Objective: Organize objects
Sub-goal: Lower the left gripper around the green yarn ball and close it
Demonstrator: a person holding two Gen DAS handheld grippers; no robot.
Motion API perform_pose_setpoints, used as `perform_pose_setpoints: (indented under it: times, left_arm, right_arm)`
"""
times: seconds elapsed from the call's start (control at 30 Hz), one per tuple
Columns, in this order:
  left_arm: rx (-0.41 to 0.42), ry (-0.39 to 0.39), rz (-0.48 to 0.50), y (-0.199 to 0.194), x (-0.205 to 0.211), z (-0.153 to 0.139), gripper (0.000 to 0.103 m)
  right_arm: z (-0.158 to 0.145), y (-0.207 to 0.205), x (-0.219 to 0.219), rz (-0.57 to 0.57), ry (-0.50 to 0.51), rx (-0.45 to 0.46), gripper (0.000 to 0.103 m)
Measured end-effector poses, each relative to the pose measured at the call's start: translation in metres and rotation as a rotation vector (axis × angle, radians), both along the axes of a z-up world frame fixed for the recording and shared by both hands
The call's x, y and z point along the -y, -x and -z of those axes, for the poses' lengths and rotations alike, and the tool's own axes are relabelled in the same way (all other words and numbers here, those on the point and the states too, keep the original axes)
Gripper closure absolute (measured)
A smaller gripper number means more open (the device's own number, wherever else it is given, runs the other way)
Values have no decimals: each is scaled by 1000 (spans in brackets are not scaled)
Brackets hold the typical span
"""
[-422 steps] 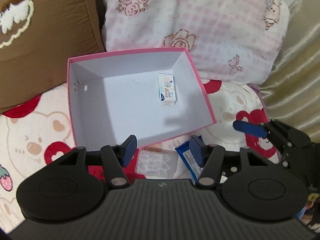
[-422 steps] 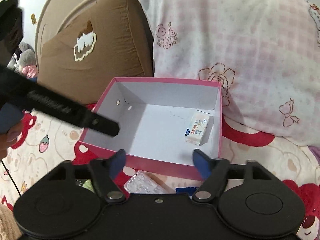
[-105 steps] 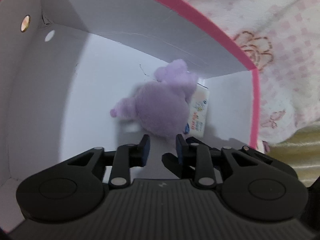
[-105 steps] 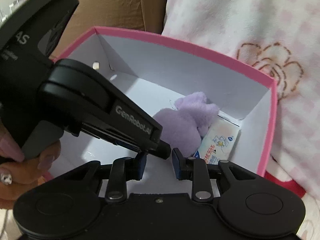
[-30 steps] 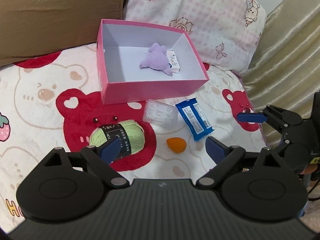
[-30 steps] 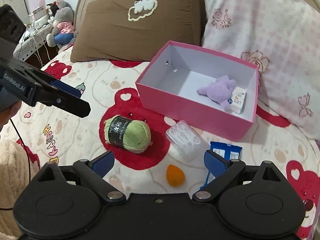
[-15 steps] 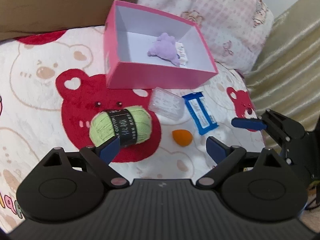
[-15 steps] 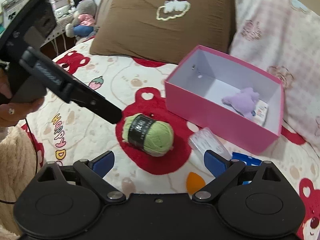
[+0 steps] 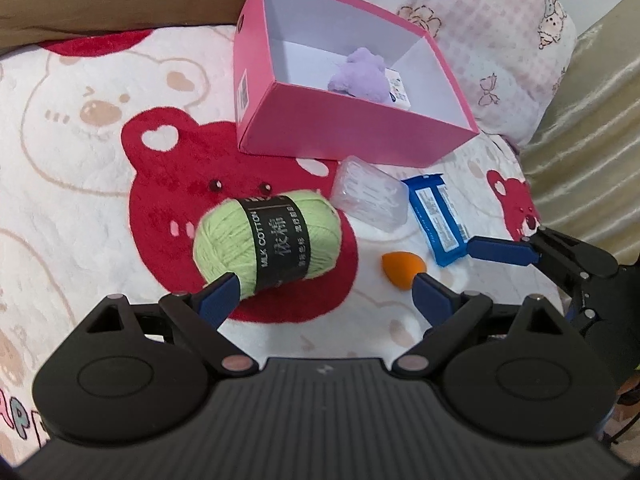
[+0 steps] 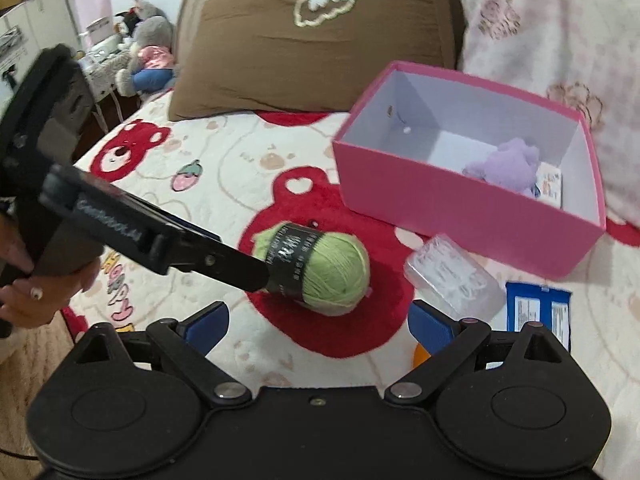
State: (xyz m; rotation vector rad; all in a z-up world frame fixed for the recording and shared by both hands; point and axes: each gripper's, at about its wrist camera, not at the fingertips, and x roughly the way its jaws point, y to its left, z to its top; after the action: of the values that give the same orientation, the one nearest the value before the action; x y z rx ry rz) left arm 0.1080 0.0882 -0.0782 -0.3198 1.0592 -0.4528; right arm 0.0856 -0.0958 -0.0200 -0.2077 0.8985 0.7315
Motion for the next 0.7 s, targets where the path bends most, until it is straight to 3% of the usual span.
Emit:
perform_pose_setpoints:
  times: [0.2, 0.37, 0.53, 0.7]
  left_arm:
    - [-7, -21, -5, 0, 0, 9, 9]
    - [-17, -14, -20, 3, -7, 16, 9]
    - [-76, -9, -81, -3, -15, 26, 9]
    - [-50, -34, -102, -3, -19, 28, 9]
  right_arm:
    - [14, -6, 8, 64, 14, 24, 5]
    - [16, -4, 17, 79, -74, 12, 5]
    - [17, 5, 14, 105, -64, 123, 5]
    - [27, 12, 2, 108, -75, 161, 5]
